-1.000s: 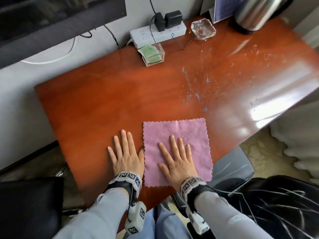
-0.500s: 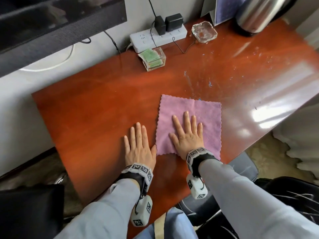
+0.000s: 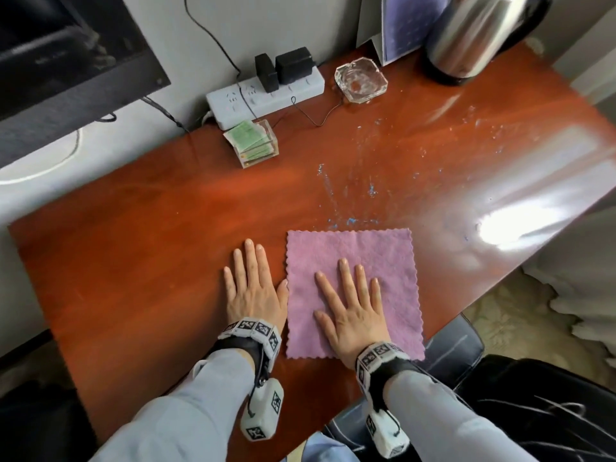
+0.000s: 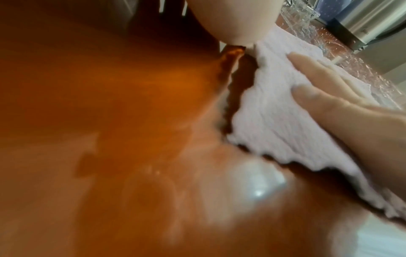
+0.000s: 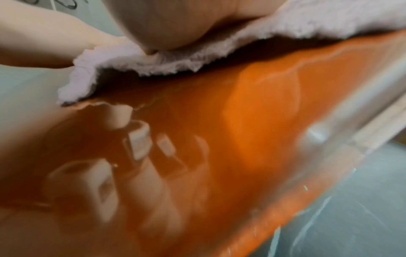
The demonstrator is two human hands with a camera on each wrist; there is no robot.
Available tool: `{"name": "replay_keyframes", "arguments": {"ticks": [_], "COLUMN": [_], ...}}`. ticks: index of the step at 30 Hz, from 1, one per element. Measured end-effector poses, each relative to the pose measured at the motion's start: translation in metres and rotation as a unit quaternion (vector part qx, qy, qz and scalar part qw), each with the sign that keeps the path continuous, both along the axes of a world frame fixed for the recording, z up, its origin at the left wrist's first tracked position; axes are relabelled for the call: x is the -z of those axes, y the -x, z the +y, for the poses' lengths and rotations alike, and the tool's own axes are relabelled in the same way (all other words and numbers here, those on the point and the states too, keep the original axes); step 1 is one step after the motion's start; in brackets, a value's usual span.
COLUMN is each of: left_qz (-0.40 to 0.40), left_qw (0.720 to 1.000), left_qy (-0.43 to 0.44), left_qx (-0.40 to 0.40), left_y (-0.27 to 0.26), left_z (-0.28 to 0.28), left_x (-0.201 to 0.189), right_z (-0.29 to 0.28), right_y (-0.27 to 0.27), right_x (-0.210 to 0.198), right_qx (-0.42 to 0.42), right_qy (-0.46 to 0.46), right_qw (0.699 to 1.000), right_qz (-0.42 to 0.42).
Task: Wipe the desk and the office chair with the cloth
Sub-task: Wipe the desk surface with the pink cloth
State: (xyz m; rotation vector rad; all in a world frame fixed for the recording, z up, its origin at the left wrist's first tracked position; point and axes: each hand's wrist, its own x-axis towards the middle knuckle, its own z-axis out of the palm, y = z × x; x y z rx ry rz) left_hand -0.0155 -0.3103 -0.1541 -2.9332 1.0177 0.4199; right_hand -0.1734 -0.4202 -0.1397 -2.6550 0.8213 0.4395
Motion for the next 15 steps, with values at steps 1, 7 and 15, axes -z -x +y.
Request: {"name": "replay_keyframes", "arguments": {"ticks": [1, 7, 15], "left_qz": [0.002, -0.02, -0.019], "left_qw": [1.0, 1.0, 0.999], "left_qy": [0.0, -0.013, -0.03], "left_qx": [-0.002, -0.008, 0.0], "left_y": [-0.001, -0.002, -0.003], "left_z": [-0.007, -0.026, -0.026], "left_x": [0.0, 0.0, -0.003], "right_z": [-0.008, -0.054, -0.049], "right_y": [-0.007, -0.051, -0.042], "right_x": [0.001, 0.006, 0.003], "right_qx": [0.002, -0.007, -0.03], "right_qy": [0.0, 0.013, 0.016], "right_qw": [1.0, 0.999, 0.999], "right_qz": [-0.005, -0.039, -0.043]}}
